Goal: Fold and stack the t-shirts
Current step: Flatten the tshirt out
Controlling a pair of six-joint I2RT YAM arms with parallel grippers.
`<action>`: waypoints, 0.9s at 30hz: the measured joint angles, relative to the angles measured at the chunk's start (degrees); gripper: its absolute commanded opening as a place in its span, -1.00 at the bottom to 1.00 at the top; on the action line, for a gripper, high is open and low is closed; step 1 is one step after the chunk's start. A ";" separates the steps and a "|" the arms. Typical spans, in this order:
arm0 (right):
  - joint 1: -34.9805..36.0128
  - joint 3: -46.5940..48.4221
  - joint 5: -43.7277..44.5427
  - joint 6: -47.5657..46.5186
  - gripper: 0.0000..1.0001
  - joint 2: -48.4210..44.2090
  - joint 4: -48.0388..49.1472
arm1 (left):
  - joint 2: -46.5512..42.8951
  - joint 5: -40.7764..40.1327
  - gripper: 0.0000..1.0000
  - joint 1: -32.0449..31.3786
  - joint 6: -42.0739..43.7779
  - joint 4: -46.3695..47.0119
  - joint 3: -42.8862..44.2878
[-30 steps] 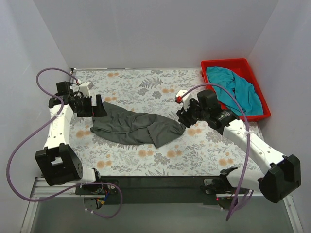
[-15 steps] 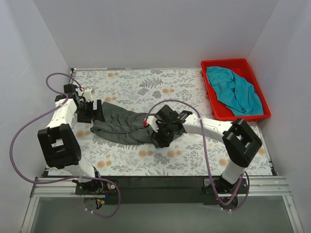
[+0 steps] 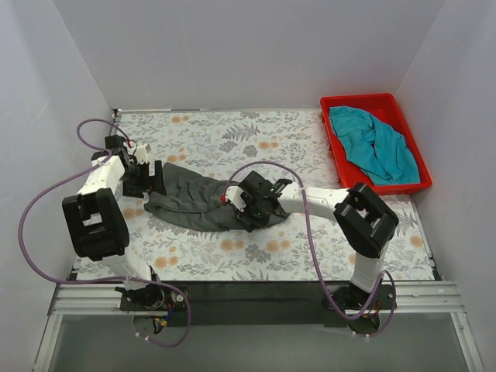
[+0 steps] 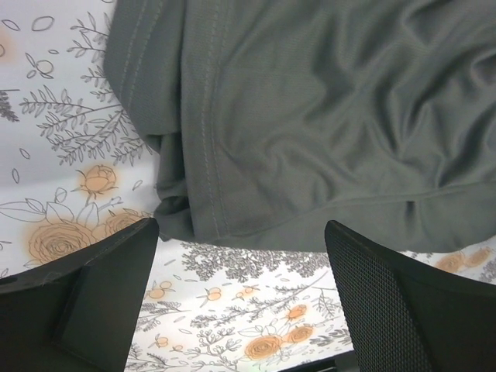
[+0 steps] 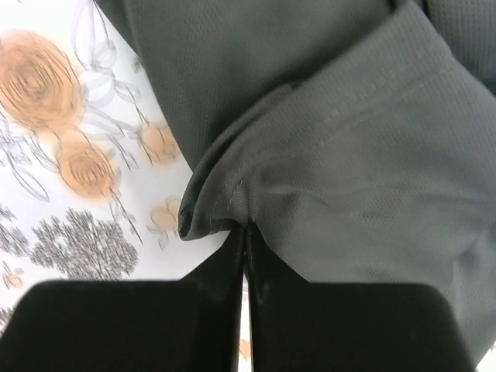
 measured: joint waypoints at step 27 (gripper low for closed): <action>-13.68 -5.66 -10.62 -4.52 -0.97 -13.22 -7.58 | -3.76 7.04 0.18 -0.13 -3.82 -4.39 -2.32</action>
